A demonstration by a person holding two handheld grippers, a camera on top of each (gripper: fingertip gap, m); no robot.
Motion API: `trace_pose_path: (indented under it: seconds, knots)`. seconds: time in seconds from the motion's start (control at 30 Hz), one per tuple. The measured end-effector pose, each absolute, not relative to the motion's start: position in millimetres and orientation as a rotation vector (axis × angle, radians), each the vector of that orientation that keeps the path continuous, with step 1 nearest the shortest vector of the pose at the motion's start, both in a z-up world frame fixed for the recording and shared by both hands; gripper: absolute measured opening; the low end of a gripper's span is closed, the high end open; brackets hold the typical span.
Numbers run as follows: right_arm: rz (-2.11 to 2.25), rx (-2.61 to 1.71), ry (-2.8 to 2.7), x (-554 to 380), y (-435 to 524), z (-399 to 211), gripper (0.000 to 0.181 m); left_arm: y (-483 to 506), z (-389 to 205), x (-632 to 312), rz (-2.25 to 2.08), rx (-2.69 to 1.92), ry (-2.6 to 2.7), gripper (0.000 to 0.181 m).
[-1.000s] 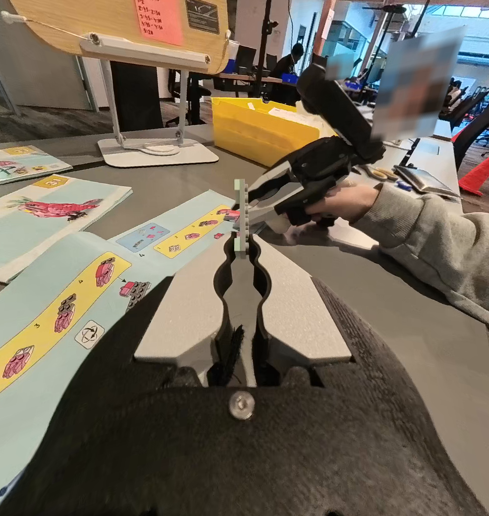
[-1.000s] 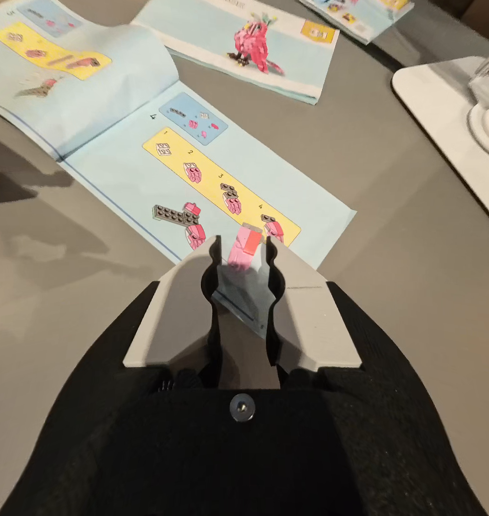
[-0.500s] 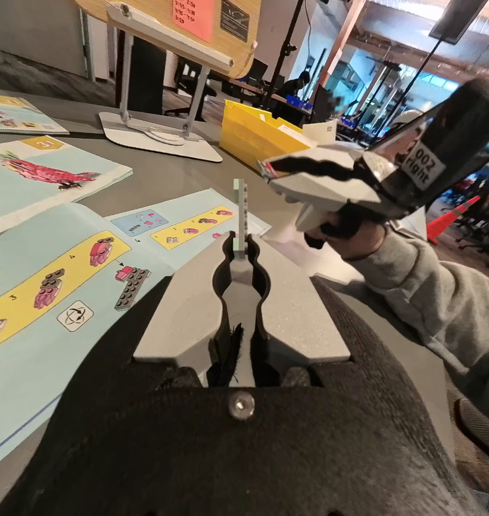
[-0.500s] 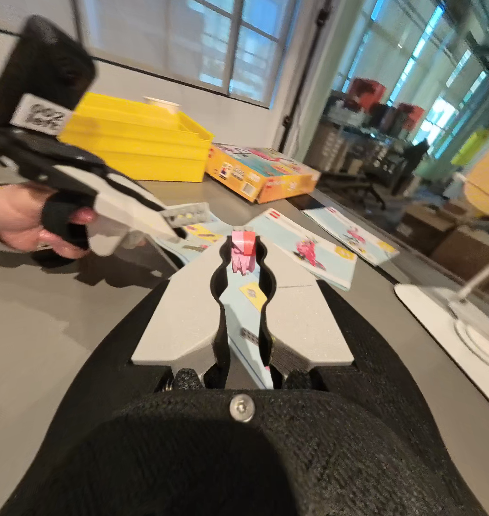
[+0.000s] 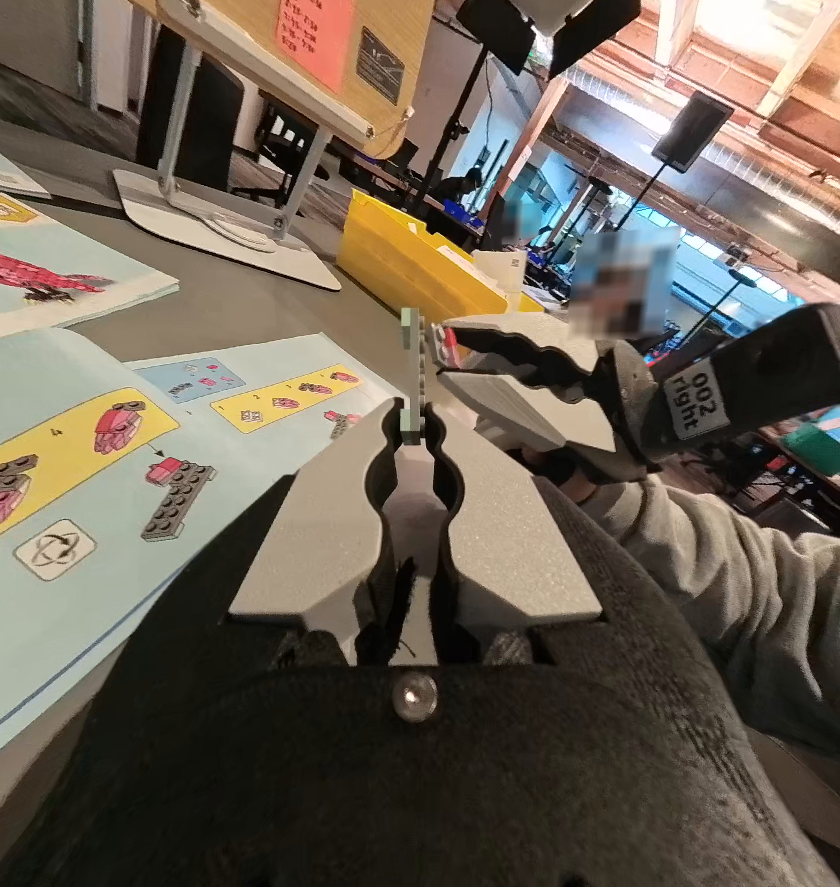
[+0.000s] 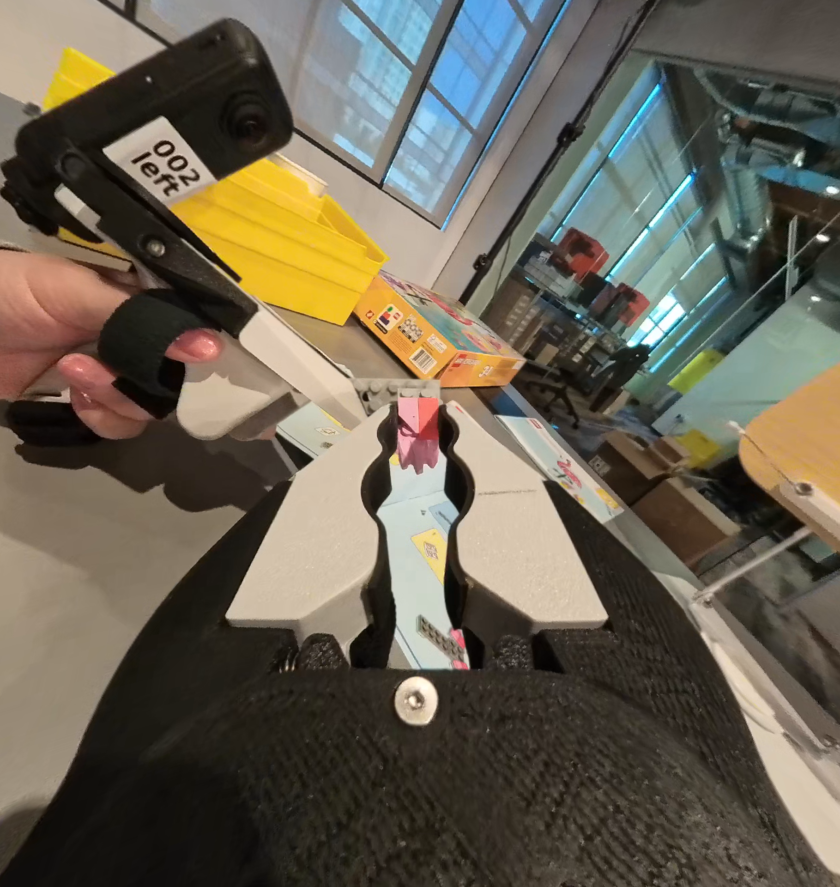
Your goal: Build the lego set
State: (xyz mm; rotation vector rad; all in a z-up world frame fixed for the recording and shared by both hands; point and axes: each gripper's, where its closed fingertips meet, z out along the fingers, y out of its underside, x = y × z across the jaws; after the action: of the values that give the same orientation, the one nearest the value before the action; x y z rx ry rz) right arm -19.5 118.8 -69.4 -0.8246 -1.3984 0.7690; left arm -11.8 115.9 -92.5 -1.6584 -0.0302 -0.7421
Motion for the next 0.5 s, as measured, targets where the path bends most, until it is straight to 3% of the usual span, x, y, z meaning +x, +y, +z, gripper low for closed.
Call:
trace_pose_path:
  seconds: [0.5]
  knots:
    - [0.766,-0.818,-1.368,-17.5,122.5,-66.5,0.015,113.7,-89.2,-10.4,-0.851,-1.63,-0.054,0.006]
